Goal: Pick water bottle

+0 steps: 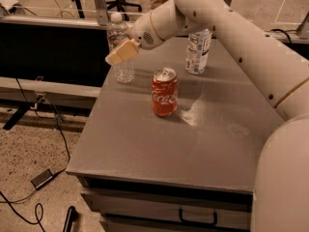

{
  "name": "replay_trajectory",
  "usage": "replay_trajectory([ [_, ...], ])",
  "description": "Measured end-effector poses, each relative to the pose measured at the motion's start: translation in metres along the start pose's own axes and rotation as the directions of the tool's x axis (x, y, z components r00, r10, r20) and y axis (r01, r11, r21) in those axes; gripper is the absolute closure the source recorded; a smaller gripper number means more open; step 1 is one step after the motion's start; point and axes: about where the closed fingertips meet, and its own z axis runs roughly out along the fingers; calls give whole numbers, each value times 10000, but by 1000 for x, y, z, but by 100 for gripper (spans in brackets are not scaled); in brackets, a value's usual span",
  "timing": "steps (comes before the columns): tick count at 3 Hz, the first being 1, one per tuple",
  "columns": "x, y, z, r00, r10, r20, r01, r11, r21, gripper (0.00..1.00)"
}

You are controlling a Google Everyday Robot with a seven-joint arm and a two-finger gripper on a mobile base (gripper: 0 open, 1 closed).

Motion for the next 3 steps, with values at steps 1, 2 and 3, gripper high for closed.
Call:
replay_trajectory([
  [1,-3,2,2,9997,183,129,-182,9998,-85,63],
  [2,-17,1,-2,9990,269,357,-260,9994,-243,87],
  [3,-38,-3,-14,9971,82,751,-59,9995,-309,100],
])
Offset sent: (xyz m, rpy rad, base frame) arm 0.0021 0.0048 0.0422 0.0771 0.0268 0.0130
